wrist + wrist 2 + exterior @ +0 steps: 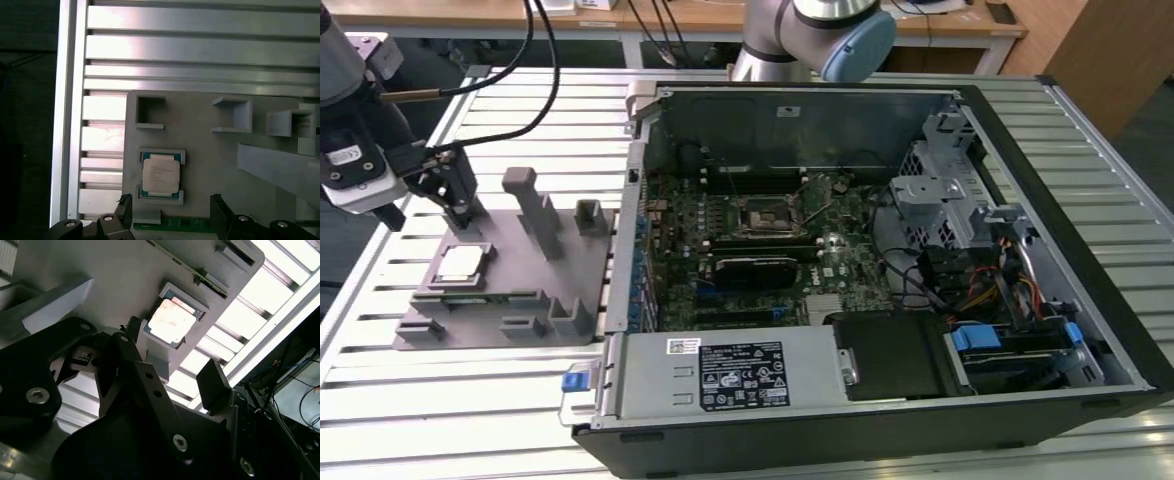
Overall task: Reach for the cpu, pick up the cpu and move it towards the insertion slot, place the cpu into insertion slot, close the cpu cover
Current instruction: 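Pick up the cpu and move it towards the insertion slot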
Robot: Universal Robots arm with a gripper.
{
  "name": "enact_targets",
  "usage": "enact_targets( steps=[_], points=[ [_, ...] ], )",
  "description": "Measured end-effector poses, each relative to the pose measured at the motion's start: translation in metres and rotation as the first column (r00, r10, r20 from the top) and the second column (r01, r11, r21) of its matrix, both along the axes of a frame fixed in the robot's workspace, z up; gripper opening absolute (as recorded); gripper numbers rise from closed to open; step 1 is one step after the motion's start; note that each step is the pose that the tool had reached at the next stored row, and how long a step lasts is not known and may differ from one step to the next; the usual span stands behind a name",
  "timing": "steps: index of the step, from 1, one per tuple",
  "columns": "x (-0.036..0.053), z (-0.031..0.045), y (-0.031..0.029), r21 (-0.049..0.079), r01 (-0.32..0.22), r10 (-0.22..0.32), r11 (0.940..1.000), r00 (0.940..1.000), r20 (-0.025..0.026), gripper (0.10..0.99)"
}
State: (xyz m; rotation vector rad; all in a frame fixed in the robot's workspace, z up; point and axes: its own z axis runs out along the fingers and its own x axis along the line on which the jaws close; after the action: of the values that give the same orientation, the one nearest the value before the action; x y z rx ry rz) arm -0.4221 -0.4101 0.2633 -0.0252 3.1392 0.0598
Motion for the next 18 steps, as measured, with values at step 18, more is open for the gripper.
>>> enact_targets(
  steps=[18],
  points=[
    [-0.0012, -0.0309, 0.0000, 0.002, 0.000, 0.000, 1.0000, 1.0000, 0.0011, 0.718]
  ],
)
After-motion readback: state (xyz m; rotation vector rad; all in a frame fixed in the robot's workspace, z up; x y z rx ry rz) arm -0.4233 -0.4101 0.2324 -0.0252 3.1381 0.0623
